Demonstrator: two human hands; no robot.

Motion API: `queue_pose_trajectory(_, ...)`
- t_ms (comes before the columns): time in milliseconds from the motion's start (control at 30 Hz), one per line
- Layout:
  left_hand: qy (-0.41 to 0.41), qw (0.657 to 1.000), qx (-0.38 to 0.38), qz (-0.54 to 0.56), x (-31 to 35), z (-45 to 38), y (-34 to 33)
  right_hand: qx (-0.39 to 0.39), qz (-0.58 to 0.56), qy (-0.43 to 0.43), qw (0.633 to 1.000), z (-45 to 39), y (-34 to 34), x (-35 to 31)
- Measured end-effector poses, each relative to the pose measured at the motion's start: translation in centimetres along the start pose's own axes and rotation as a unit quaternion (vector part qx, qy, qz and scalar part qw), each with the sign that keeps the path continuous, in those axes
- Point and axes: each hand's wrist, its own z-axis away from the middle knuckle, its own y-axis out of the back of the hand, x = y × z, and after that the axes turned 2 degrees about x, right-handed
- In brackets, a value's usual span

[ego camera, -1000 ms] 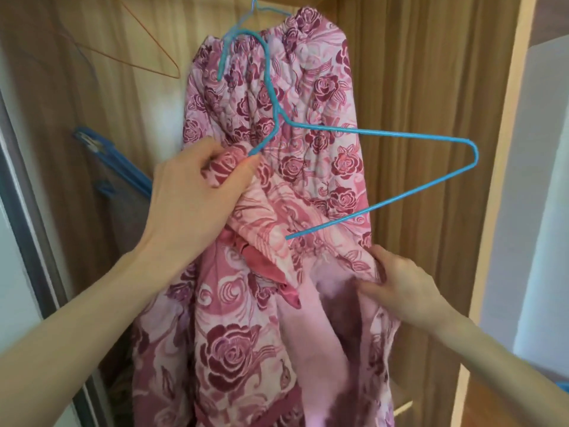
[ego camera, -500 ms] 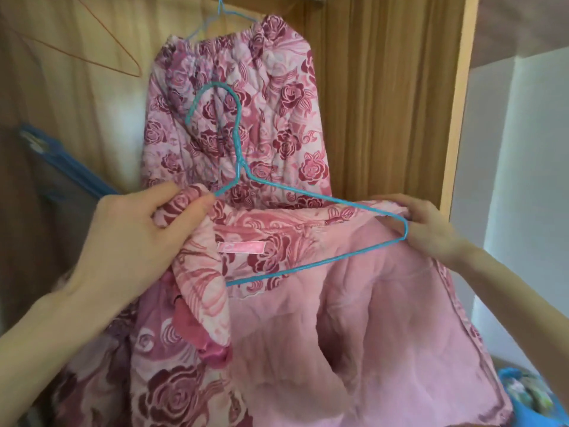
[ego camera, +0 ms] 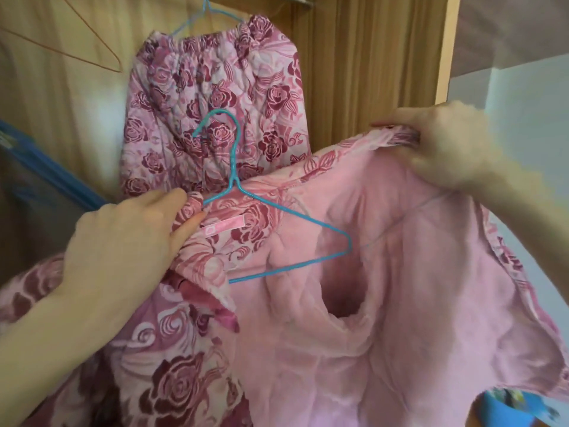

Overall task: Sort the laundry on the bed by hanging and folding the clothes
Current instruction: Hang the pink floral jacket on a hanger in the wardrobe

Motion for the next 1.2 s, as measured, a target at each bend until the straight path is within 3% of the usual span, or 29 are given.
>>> queue_pose_trajectory(67, 0.029, 0.999, 0.009, -0.019, 0.6, -0.3, 0.0, -0.008, -0.011, 0.016, 1.0, -0.1, 0.5, -0.9)
queue_pose_trajectory(200, 0.058, 0.998, -0.002, -0.018, 2.1, -1.1, 0.1, -0.03, -0.183, 0.012, 0.983, -0.1, 1.1, -2.1)
queue_pose_trajectory(333, 0.053, 0.998, 0.025, 0.016, 2.5, -1.0, -0.4, -0.119, -0.292, 0.015, 0.949, 0.6, 1.0, -3.1)
queue_pose_trajectory(433, 0.062, 0.996, 0.048, 0.04, 2.5, -1.1, -0.5, -0.206, -0.3, 0.023, 0.931, 1.4, 0.2, -4.4)
queue_pose_trajectory(567, 0.09, 0.992, 0.057, 0.064, 2.3, -1.4, -0.5, -0.249, -0.31, 0.048, 0.916, 2.6, -1.7, -5.4)
queue_pose_trajectory(633, 0.1, 0.99, 0.061, 0.076, 2.2, -1.6, -0.3, -0.199, -0.306, 0.067, 0.929, 2.8, -2.9, -5.0)
queue_pose_trajectory(733, 0.113, 0.987, 0.065, 0.089, 2.2, -1.8, 0.3, -0.05, -0.187, 0.102, 0.976, 3.0, -4.8, -4.2)
queue_pose_trajectory(767, 0.117, 0.987, 0.064, 0.094, 2.2, -1.9, 0.4, -0.035, -0.16, 0.108, 0.981, 3.1, -5.5, -4.1)
queue_pose_trajectory(867, 0.125, 0.983, 0.072, 0.111, 2.2, -2.1, 0.7, -0.161, -0.24, 0.099, 0.952, 3.8, -7.0, -4.1)
queue_pose_trajectory(933, 0.122, 0.983, 0.081, 0.114, 2.3, -2.1, 0.8, -0.197, -0.292, 0.073, 0.933, 4.3, -7.5, -4.7)
queue_pose_trajectory(1067, 0.107, 0.985, 0.074, 0.116, 2.9, -2.3, 0.8, -0.091, -0.205, 0.097, 0.97, 4.3, -7.9, -5.8)
queue_pose_trajectory(1133, 0.113, 0.982, 0.066, 0.134, 2.7, -2.6, 1.0, -0.068, -0.261, 0.086, 0.959, 3.9, -7.9, -5.9)
queue_pose_trajectory(1200, 0.122, 0.977, 0.047, 0.171, 2.1, -3.3, 1.4, -0.067, -0.37, 0.04, 0.926, 3.3, -7.6, -5.7)
